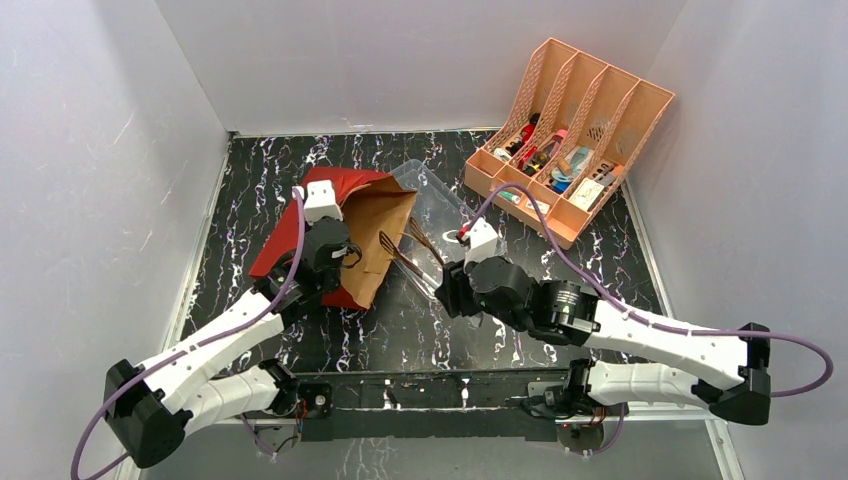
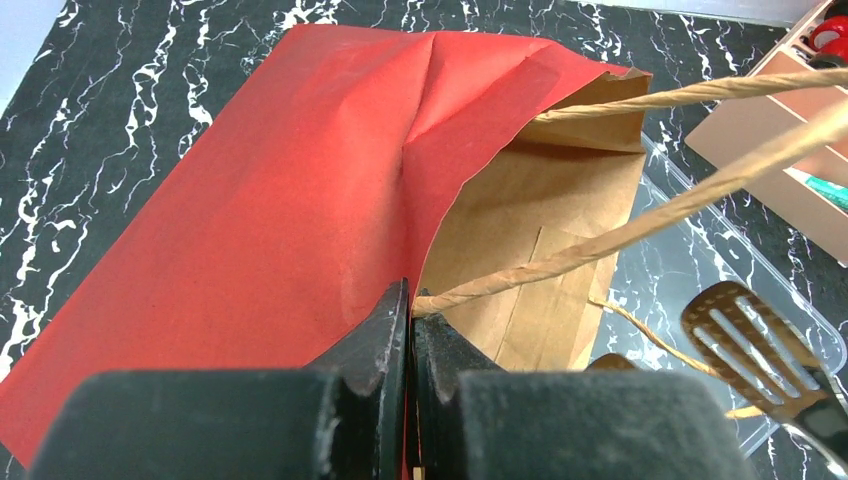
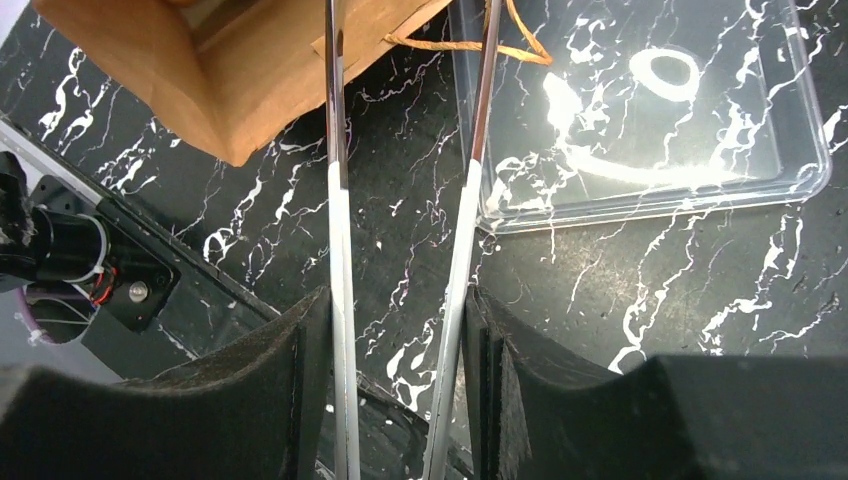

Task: Take the fake bread out of the paper bag
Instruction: Take out the fake bread from the paper bag.

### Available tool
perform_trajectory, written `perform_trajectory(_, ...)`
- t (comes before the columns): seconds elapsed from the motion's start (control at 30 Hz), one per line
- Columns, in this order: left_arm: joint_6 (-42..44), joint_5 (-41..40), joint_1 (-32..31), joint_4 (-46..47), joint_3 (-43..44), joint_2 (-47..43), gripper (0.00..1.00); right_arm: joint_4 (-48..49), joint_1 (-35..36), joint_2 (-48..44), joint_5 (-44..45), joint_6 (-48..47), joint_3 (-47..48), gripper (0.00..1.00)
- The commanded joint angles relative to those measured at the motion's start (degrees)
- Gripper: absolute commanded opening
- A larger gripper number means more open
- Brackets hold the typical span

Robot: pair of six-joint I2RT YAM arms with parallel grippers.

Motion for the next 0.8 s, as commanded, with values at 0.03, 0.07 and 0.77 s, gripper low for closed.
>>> perform_trajectory(0.03, 1.53, 0.01, -0.44, 0.4, 1.21, -2.11, 0.0, 10.0, 1.68, 3.51, 0.69, 0.9, -0.41, 0.22)
perform_trajectory(0.07, 1.94, 0.67, -0.46, 0.7, 0.88, -2.27, 0.0, 11.3, 1.85, 5.1, 0.47, 0.53, -0.41, 0.22)
perform_trajectory(0.77, 5.31, 6.12, -0.81, 0.33, -5.99, -12.41, 0.0, 26.42, 2.15, 26.25, -3.08, -3.45, 3.78, 0.38)
